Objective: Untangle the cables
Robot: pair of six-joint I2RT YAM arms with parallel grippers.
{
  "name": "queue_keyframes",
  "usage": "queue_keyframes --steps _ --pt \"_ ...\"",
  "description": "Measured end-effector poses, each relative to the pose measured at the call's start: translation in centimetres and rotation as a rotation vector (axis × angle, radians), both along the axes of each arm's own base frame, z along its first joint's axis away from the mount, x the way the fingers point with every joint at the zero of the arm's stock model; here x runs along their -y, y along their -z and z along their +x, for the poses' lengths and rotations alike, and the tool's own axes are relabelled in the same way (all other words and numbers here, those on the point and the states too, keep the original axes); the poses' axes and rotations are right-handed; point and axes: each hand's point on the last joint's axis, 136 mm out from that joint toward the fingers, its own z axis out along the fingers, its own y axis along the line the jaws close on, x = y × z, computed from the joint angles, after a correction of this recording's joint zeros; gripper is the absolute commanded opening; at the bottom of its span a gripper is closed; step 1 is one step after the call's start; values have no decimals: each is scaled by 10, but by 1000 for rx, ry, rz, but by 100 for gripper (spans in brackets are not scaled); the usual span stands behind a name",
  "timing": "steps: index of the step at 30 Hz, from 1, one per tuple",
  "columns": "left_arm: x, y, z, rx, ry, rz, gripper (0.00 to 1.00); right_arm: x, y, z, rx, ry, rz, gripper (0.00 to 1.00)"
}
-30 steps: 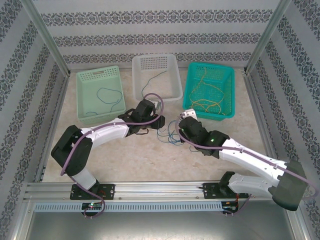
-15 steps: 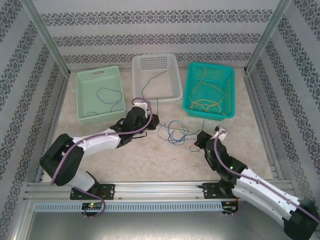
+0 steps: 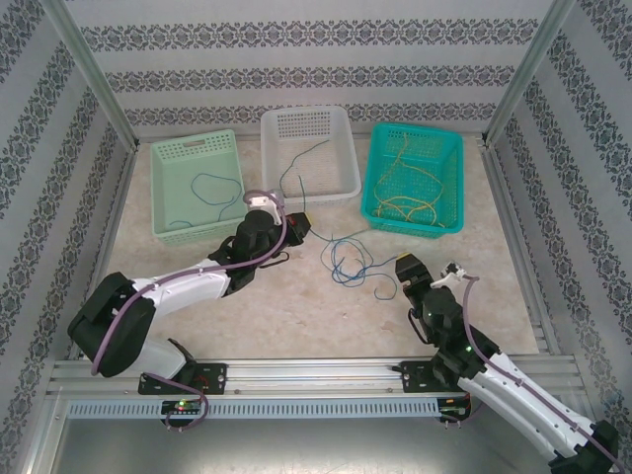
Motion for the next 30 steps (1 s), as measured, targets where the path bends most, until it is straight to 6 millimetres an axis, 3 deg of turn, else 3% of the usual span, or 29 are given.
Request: queue_keyframes --steps 3,7,10,12,18,26,28,30 --pt "-9 -14 -1 30 -32 15 0 -1 -5 -1 -47 -34 -129 98" --pt "-23 -44 -2 80 -69 52 0 -11 -32 3 -35 -111 -268 91" --pt "-26 -73 4 121 -84 69 0 -34 -42 10 -27 -222 -399 87" --pt "-26 -86 7 138 -85 76 0 -60 -39 13 -27 -333 -494 84" --pt "-29 -72 5 87 -82 123 0 -143 -12 18 -4 -648 -694 90" --pt "-30 -66 4 54 -85 122 0 -204 -8 47 120 -761 -841 95" --pt "-31 -65 4 46 -88 113 0 -215 -6 57 146 -764 -864 87" --pt "-31 -65 5 39 -93 105 0 -225 -3 64 160 -773 -875 68"
